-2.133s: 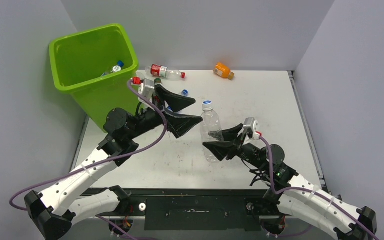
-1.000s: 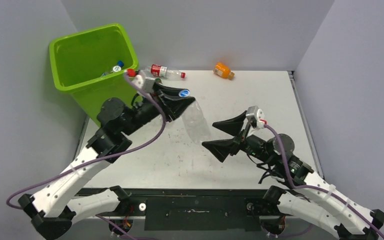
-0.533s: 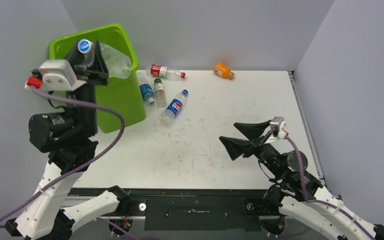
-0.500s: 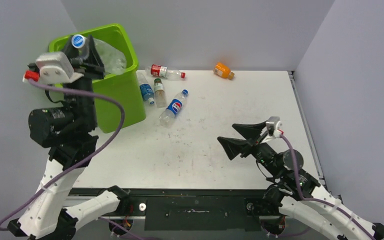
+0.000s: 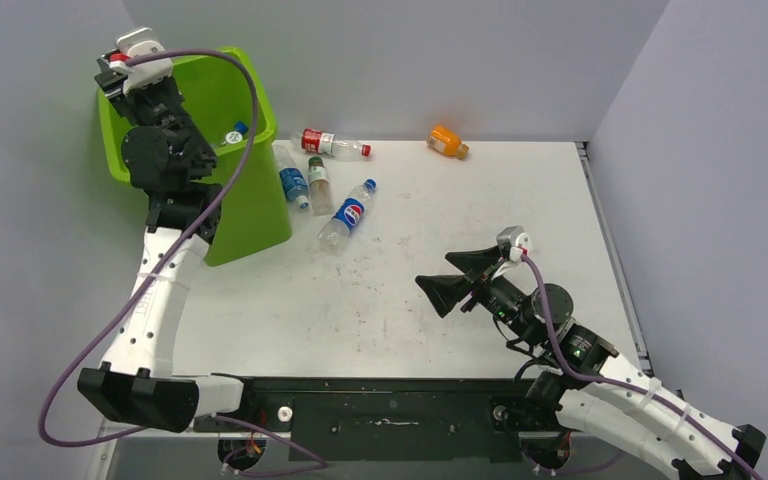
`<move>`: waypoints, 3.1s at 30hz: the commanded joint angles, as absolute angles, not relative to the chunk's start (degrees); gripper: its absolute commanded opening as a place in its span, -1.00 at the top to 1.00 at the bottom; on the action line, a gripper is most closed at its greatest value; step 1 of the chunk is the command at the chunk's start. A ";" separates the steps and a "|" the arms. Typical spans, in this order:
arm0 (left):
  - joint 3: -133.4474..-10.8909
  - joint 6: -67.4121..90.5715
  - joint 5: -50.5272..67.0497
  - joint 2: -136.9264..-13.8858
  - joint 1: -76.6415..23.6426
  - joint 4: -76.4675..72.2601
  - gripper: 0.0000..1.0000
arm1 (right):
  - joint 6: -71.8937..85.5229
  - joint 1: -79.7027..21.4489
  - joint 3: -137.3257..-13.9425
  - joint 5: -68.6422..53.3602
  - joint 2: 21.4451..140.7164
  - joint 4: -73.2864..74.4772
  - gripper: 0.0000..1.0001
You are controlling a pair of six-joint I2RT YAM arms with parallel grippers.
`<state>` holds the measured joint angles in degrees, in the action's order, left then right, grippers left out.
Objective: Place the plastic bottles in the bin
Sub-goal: Place the plastic bottle in the trash bin, then pick up the plastic bottle at the center of the board.
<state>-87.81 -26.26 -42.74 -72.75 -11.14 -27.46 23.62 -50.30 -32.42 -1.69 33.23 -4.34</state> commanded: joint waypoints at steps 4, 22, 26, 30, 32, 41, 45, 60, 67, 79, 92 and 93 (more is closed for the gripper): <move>-86.85 -30.65 -46.46 -78.46 -6.44 -35.43 0.70 | 21.92 -50.62 -34.37 -2.63 34.90 -5.77 -0.79; -93.19 -24.98 -38.55 -69.27 -32.75 -20.39 -0.92 | 23.72 -50.58 -33.84 4.24 33.37 -5.70 -0.79; -93.51 -6.08 -24.74 -66.05 -34.71 -2.03 -0.92 | 26.87 -50.56 -33.58 11.19 34.50 -6.68 -0.79; -93.62 6.33 -12.25 -65.42 -34.72 12.86 -0.92 | 29.12 -50.51 -34.81 18.08 38.83 -6.92 -0.80; -93.23 8.65 -7.17 -65.35 -34.72 18.99 -0.92 | 30.55 -50.51 -36.14 21.85 42.59 -6.48 -0.79; -75.94 7.67 5.57 -58.36 -34.89 29.59 -0.92 | 40.11 -42.29 -40.45 15.41 63.78 -11.59 -0.79; -60.76 8.25 2.96 -50.39 -34.98 19.74 -0.92 | 44.15 -39.89 -41.55 8.24 74.49 -17.25 -0.79; -37.76 10.17 -9.11 -30.78 -34.89 0.99 -0.92 | 48.59 -43.80 -67.94 2.30 106.85 -13.59 -0.79; -39.81 10.11 -13.57 -31.71 -34.90 5.12 -0.93 | 51.49 -43.95 -77.85 1.73 116.32 -8.02 -0.79; -39.85 10.34 -12.35 -31.31 -34.92 5.27 -0.92 | 54.00 -44.91 -82.40 2.88 121.37 -8.64 -0.79; -39.77 10.46 -12.22 -30.84 -34.98 5.41 -0.92 | 60.11 -44.74 -83.84 3.92 123.42 -10.65 -0.79; -39.81 10.46 -12.29 -30.86 -34.98 5.43 -0.92 | 61.25 -44.77 -83.96 4.18 123.67 -11.10 -0.79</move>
<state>-37.80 9.96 -12.03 -31.29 -34.83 6.70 56.82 -44.69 -81.38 2.28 122.83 -8.08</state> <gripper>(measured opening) 0.962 0.897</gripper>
